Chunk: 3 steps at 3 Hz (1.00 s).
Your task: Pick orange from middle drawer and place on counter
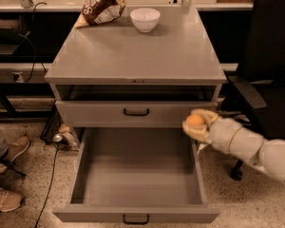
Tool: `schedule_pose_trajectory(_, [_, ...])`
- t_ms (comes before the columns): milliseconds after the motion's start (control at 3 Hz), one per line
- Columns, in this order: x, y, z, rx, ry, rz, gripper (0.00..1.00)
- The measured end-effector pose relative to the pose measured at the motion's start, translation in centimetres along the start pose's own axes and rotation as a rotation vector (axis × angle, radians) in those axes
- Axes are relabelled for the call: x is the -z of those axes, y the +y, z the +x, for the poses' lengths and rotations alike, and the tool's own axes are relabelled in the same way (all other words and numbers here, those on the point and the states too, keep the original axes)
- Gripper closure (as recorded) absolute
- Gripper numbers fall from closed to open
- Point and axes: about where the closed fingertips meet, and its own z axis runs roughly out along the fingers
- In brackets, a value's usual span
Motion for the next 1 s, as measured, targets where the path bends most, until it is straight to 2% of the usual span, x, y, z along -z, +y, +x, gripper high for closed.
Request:
schedule_pose_trajectory(667, [2.5,-6.9,-8.4,0.105,-0.023,0.071,1.00])
schedule_pose_trajectory(1000, [2.5,-6.9,-8.4,0.105,-0.023,0.071,1.00])
